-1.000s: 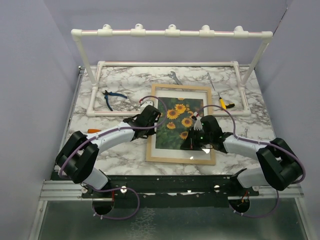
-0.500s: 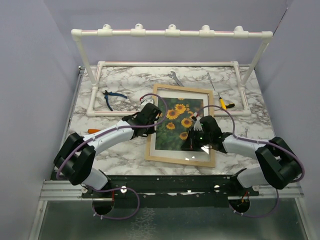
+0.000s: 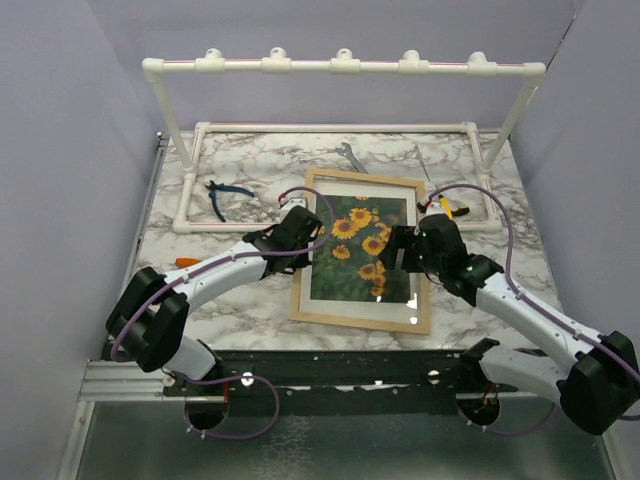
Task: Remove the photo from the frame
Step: Pick up the photo frame item from the photo frame.
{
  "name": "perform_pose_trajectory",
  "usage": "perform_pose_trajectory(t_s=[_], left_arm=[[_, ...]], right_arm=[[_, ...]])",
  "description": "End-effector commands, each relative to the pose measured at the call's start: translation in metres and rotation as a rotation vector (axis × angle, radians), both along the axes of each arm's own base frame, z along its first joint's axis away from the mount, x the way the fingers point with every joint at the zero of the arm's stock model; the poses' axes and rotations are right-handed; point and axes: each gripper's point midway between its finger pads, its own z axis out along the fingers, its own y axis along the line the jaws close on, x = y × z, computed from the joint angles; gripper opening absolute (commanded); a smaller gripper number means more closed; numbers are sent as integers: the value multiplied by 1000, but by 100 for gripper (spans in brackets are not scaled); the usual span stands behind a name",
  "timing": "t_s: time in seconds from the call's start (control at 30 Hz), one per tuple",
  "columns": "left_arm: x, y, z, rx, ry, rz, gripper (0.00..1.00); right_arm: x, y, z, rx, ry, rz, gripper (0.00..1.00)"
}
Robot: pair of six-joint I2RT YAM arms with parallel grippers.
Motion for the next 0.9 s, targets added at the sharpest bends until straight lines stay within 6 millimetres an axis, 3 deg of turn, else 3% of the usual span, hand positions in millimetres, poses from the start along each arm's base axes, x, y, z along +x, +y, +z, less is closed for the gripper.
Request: perform_pose_trajectory(t_s=[0.0,0.07,0.13,0.47,0.63,0.87], left_arm=[[7,-10,21,-76,-67,25,0],[7,-9,21,-80,-68,26,0],[7,-10,20,-83,-68,26,0],[7,-11,12,-82,-62,17,0],[6,-11,9,-82,-62,18,0],[7,-14,4,-83,-53,11,0]], right_arm=[[6,-76,-21,-292,23,-308,81],[9,-86,-28,-322,33,-362,71],[12,-91,-37,-335,42,-397,68],[35,-104,-68,-273,126,-423,77],[38,-96,-78,-247,159,-380,69],[43,-93,-76,-252,153,-357,48]])
